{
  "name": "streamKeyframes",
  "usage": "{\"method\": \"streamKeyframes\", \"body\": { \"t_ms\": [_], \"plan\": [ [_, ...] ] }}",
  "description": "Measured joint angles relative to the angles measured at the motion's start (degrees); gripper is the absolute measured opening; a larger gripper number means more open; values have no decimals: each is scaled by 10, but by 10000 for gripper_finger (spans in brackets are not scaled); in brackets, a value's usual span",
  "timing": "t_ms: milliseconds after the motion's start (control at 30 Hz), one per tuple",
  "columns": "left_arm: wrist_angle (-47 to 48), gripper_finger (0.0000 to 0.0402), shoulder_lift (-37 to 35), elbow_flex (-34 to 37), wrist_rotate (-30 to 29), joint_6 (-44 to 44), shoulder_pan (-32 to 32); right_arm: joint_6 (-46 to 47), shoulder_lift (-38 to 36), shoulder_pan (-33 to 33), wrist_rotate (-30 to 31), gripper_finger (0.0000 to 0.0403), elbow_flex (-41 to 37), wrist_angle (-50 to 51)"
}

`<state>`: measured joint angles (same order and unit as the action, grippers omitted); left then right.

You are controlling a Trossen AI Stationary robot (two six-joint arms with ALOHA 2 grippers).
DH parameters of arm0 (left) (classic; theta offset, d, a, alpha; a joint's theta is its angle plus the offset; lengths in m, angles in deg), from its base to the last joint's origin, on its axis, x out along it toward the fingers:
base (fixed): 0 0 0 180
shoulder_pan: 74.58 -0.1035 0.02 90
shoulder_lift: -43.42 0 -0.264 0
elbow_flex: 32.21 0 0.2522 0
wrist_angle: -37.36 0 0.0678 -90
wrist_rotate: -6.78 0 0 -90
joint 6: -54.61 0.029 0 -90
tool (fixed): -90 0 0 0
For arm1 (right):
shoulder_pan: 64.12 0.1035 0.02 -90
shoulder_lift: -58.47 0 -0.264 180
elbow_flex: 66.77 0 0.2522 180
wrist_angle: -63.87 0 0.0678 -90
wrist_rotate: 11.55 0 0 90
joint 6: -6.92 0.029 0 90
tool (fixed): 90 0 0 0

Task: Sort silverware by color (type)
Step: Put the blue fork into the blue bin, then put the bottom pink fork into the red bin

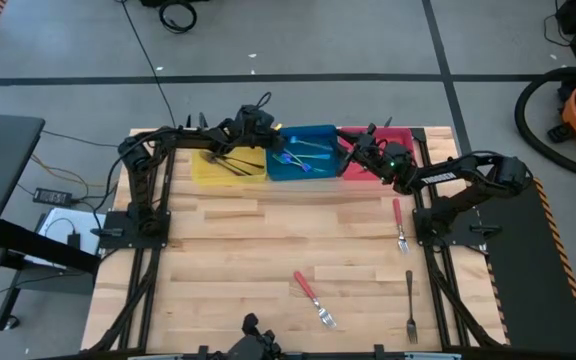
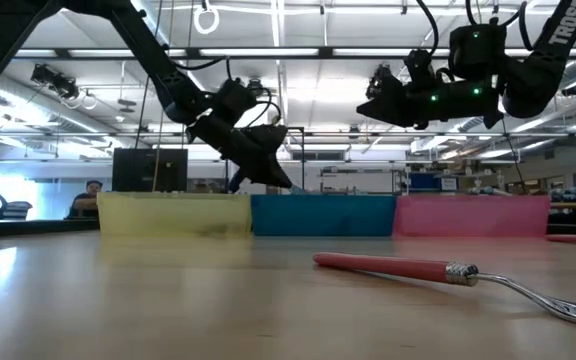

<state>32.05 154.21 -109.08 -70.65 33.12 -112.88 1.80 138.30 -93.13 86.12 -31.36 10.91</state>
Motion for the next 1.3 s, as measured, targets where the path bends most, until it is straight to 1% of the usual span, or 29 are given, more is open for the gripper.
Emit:
{"method": "streamKeyframes", "body": {
  "t_ms": [300,633,767,933,1067,1233,1300],
  "plan": [
    [89,9,0,0,0,3,-2,0,0,0,-2,156,0,0],
    [91,61,-1,0,0,3,-1,5,0,0,-2,156,0,0],
    [102,75,-1,0,0,3,-1,5,0,0,-2,156,0,0],
    [102,79,-5,0,1,1,-2,5,0,0,-2,156,0,0],
    [101,78,-33,0,2,-3,-8,5,0,0,-2,156,0,1],
    [130,78,-59,0,2,-5,-6,5,0,0,-3,156,0,1],
    [130,78,-64,0,2,-38,1,5,0,0,-3,156,0,1]
  ]
}}
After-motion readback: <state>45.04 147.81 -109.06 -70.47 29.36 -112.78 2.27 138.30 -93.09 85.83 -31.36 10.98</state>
